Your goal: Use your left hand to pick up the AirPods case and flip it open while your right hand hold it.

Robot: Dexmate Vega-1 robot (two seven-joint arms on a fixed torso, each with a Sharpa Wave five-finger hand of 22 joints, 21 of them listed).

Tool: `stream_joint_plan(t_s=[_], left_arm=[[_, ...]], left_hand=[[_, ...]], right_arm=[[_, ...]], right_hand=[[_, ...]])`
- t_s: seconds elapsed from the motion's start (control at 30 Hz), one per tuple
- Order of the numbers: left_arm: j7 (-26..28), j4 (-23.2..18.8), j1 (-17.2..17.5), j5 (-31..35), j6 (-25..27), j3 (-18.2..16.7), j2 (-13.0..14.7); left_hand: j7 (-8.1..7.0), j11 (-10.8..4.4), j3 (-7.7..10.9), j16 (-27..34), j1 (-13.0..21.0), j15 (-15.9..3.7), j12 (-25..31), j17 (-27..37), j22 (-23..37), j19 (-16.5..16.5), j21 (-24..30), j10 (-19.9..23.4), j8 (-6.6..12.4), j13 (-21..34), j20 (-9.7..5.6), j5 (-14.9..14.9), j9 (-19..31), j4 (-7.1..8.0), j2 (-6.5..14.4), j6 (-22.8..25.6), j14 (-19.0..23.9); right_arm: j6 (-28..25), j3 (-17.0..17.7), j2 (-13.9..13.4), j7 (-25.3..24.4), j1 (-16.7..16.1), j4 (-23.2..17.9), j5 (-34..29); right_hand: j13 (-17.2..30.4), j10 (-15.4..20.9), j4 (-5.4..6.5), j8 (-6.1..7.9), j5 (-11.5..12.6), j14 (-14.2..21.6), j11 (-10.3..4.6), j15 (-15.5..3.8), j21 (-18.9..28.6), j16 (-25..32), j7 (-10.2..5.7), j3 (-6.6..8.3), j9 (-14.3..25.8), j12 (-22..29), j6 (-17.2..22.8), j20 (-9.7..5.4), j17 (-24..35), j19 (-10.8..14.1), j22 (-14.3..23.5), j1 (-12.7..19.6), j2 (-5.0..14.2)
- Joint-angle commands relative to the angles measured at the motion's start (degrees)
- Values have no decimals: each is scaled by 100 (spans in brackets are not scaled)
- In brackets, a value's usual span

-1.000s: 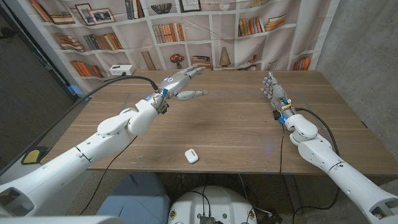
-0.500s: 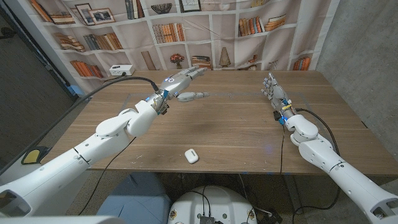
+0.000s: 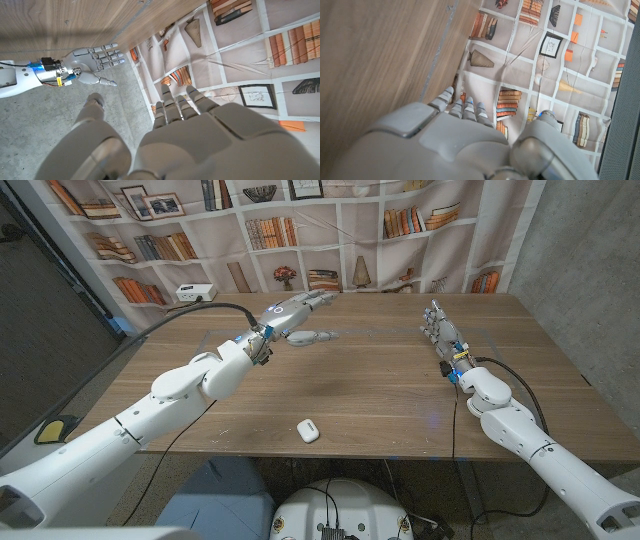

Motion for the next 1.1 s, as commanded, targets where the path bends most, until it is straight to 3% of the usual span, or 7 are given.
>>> stream_joint_plan(t_s=[0.03,1.1], left_arm=[[-172,-204,47,174,-57,-71,146],[-444,-663,315,570,-415,-390,502]], left_hand=[[-27,-26,-31,14,29,-18,35,18,6,16,-13,68,36,21,36,31,24,5,-31,41,19],[-86,-74,-31,12,101,-64,23,17,8,33,-12,106,37,27,36,51,24,15,28,81,51]], right_arm=[[16,38,-25,-22,-62,-55,33],[-78,56,-105,-105,-165,-212,-3]], right_hand=[[11,25,-41,27,-9,-21,24,-24,29,25,7,15,12,26,20,16,0,-37,32,52,1],[12,8,-108,27,-19,-41,22,-24,27,23,14,79,10,12,11,28,-3,-56,31,161,55]])
